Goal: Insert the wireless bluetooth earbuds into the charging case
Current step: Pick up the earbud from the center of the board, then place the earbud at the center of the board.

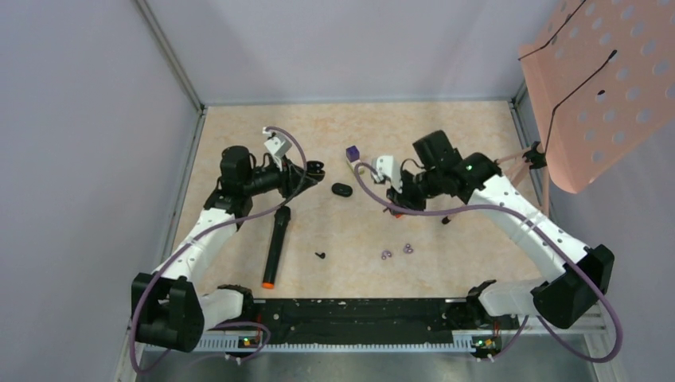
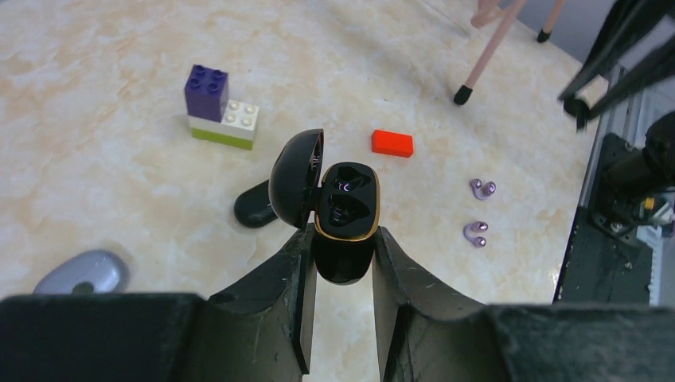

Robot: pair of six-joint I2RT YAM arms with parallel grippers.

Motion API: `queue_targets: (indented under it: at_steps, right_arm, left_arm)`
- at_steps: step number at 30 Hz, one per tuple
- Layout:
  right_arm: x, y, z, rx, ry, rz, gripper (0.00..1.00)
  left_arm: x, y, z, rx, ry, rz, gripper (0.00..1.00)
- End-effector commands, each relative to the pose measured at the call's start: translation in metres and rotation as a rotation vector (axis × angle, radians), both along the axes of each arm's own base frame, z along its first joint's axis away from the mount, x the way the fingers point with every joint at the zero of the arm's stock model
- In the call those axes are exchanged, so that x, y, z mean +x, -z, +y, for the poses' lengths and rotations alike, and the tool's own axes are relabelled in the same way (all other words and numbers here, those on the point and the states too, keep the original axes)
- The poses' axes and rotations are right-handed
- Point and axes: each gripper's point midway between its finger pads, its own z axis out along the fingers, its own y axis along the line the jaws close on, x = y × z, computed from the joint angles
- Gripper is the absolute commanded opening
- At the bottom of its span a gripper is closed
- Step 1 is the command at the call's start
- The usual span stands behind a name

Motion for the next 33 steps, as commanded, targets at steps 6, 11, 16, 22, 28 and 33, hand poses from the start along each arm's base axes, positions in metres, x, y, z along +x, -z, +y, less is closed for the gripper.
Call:
queue_targets:
  at_steps: [6, 11, 16, 22, 28, 33]
  right_arm:
    - [0.032, -0.140, 0.033, 0.247, 0.075, -0.282, 0.00]
    - [0.034, -0.175, 0.035, 0.281, 0.013, -0.511, 0.00]
    - [0.034, -0.186, 0.031, 0.264, -0.050, -0.692, 0.00]
    - [0.036, -0.195, 0.036, 0.277, -0.075, -0.796, 0.00]
    - [0.043, -0.195, 0.038, 0.277, -0.080, -0.855, 0.00]
    - [0.046, -0.192, 0.040, 0.273, -0.084, -0.861, 0.00]
  left_arm:
    - [-0.014, -0.038, -0.042, 0.064, 0.189, -0.349, 0.00]
    - [-0.023, -0.046, -0.051, 0.072, 0.248, -0.432, 0.00]
    - [-0.030, -0.048, -0.060, 0.085, 0.304, -0.493, 0.00]
    - [-0.031, -0.053, -0.068, 0.074, 0.331, -0.510, 0.00]
    - [-0.041, -0.063, -0.075, 0.025, 0.397, -0.511, 0.00]
    - [-0.036, -0.068, -0.077, 0.011, 0.377, -0.502, 0.00]
